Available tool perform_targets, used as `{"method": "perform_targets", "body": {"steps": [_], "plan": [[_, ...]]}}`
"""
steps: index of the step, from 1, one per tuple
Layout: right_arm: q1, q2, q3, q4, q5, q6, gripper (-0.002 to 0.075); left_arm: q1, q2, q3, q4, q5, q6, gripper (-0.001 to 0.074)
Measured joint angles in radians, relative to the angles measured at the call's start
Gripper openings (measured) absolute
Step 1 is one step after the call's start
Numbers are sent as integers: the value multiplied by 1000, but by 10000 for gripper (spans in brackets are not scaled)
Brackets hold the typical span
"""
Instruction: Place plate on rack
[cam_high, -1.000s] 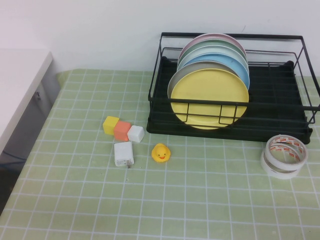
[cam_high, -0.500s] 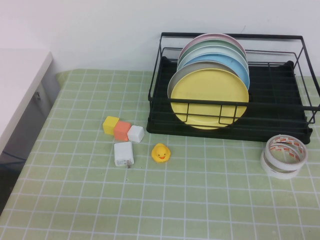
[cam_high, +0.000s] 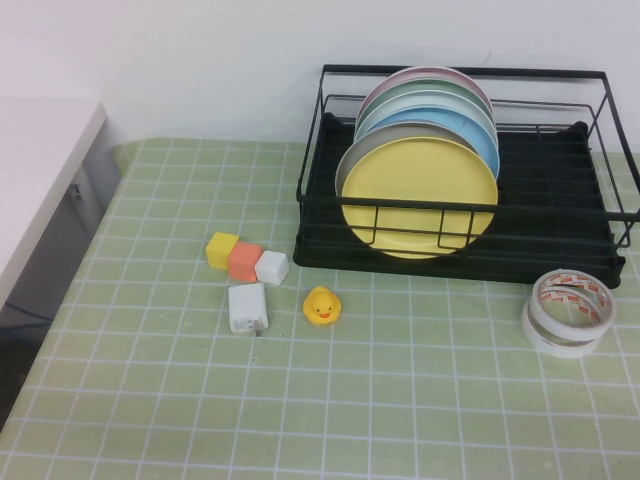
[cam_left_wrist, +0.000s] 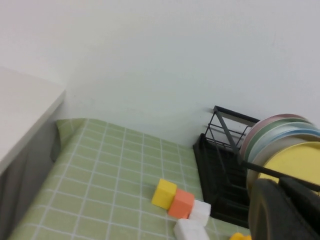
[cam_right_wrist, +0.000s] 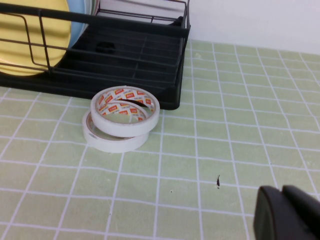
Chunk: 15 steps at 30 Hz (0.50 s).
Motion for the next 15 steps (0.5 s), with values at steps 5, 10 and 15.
{"method": "perform_targets", "body": {"steps": [5,10,15], "plan": [[0,0,0,0,0,0,12,0,0,7,179,-23,-265,-1],[0,0,0,0,2,0,12,92,0,78,772,1,-822,-1],[0,0,0,0,2,0,12,361,-7,118,1255,248,-1346,-1]]}}
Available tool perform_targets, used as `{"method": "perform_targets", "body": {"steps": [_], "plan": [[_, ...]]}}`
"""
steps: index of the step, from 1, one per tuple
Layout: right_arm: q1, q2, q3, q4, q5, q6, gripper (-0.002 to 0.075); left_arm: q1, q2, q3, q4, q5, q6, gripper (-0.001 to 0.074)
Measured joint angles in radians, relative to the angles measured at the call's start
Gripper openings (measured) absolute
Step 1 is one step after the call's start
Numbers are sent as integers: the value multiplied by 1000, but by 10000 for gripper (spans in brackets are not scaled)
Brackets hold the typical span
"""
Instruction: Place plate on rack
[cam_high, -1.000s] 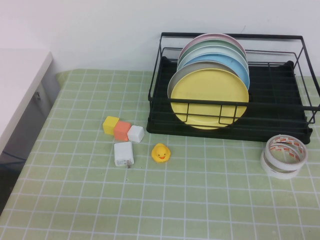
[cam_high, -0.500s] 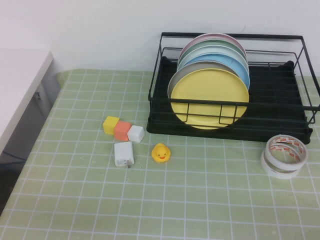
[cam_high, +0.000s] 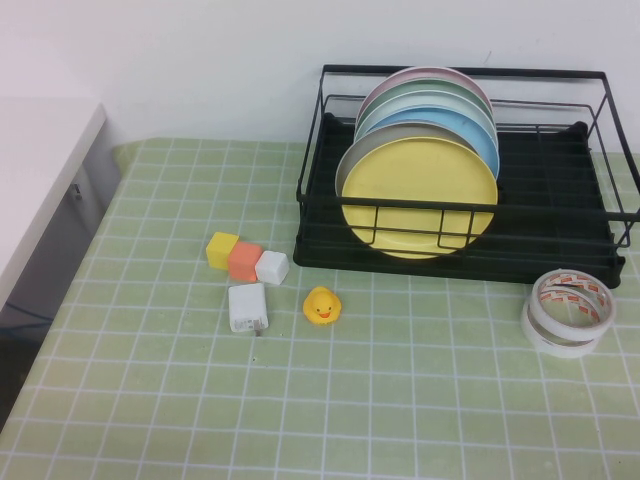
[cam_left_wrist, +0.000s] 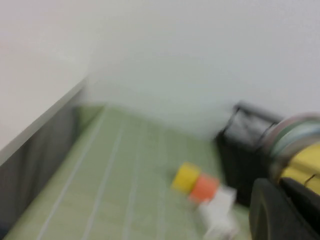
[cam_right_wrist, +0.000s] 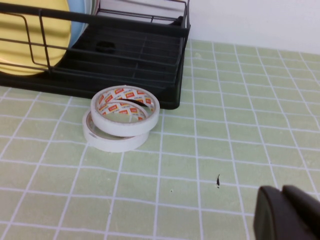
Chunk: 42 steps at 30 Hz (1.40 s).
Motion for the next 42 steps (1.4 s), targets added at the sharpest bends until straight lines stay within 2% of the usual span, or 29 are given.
{"method": "perform_targets", "body": {"steps": [4,7,12,19,42], "plan": [[0,0,-1,0,0,0,12,179,-50,2,293,249,-296,-1],[0,0,-1,0,2,0,12,215,-94,4,354,366,-329,-1],[0,0,-1,0,2,0,12,140,-107,4,397,386,-243,-1],[0,0,-2,0,3,0,12,10,-107,4,441,399,-223,-1],[0,0,-2,0,6,0,12,-1,-109,2,443,428,-221,-1]]}}
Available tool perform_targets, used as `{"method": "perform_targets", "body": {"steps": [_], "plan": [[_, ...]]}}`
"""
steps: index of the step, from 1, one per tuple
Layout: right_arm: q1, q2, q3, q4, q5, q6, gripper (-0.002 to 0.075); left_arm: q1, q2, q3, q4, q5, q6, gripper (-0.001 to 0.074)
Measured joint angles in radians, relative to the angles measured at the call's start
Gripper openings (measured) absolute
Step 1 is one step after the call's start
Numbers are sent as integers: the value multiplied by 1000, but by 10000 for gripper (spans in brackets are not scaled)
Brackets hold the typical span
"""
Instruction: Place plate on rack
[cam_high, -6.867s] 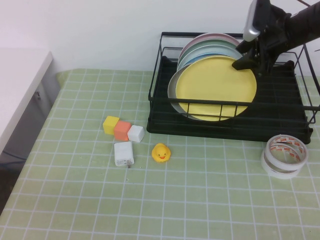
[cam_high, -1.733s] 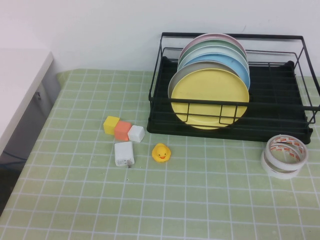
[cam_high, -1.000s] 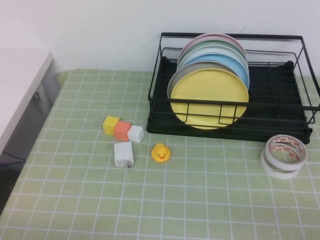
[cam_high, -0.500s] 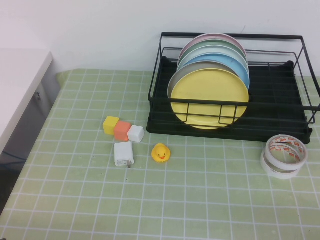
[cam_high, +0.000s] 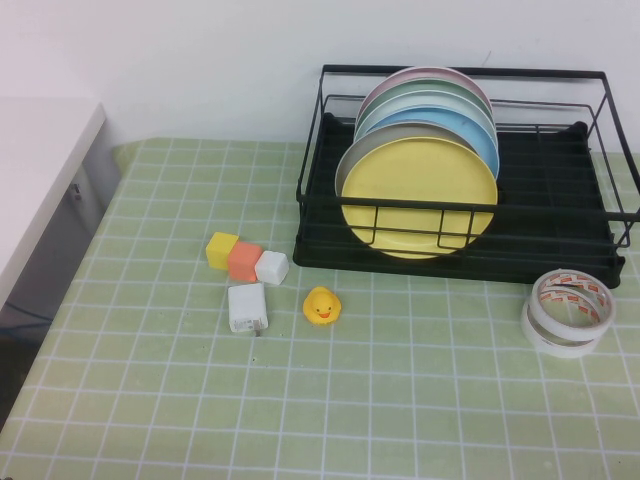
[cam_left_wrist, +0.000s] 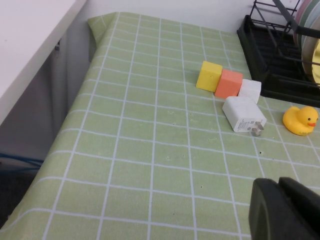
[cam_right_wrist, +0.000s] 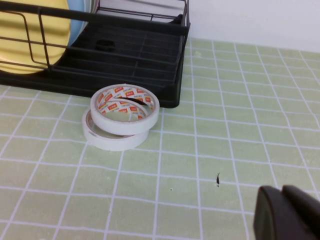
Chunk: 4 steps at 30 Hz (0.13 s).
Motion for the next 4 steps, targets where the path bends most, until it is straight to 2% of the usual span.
{"method": "perform_targets", "body": {"steps": [4], "plan": [[0,0,0,0,0,0,12,0,0,0,0,2,0,-1]]}}
